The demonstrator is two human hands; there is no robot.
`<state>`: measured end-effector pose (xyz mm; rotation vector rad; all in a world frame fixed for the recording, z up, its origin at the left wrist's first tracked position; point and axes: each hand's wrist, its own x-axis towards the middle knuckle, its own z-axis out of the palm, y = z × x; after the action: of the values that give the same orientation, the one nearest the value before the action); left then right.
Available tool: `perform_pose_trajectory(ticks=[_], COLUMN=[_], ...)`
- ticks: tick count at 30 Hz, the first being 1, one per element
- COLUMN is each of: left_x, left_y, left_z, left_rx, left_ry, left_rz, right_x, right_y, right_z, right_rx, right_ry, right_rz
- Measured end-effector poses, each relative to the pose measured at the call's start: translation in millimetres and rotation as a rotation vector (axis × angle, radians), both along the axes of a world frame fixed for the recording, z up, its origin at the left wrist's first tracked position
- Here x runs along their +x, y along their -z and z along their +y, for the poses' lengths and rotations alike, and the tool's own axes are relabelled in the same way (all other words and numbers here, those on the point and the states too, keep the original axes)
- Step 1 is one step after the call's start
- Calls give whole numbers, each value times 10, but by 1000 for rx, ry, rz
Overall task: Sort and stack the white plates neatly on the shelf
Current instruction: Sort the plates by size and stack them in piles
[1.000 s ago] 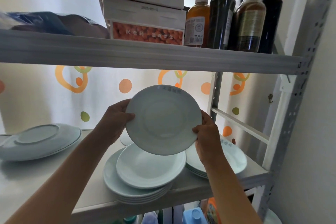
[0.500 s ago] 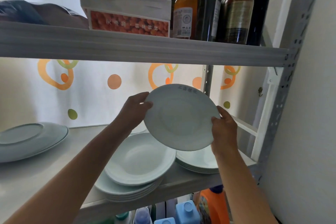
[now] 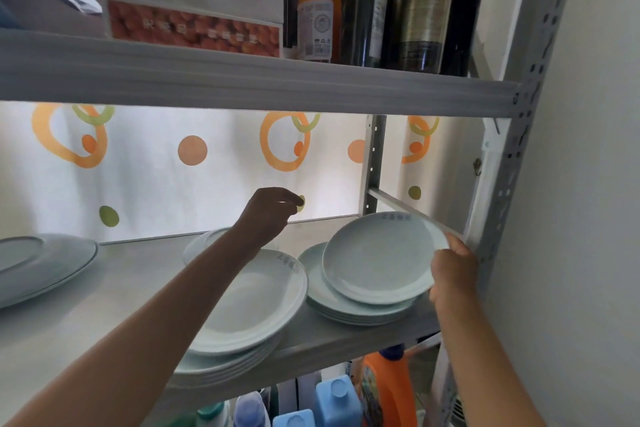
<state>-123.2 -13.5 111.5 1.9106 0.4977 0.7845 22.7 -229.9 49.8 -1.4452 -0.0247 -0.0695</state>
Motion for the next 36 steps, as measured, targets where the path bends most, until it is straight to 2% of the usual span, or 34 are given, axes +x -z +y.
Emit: perform_pose_trajectory(ticks=[3,10,15,25,27,30,32,36], left_x=[4,-58,-191,-637,-750,-877,-937,-884], left_y=[-17,-58,58,120,178,314,441,768], left_z=[30,204,447,1009,1195,1465,1620,1837], left_rx=[-27,-42,16,-78,-149,-372,-490,-410], left_ry=[-26,-55,-104,-123,-146,-181,-189,-333], left_rz=[6,-26,-13,-50,-90,-193,-245,-120], right_x=[13,-38,-86,3,7,-26,-83,-295], right_y=[10,9,45,95,128,91,-23,-384], right_z=[-1,-71,-115,57,71,116,195,524], right_rx=[-56,-347,-423,-510,-536,-653,-650,-518], right_ry=[-10,-42,-92,-60,-53,50,127,-54], right_rz=[-29,-79,-42,-63,-60,-160,-252,-419])
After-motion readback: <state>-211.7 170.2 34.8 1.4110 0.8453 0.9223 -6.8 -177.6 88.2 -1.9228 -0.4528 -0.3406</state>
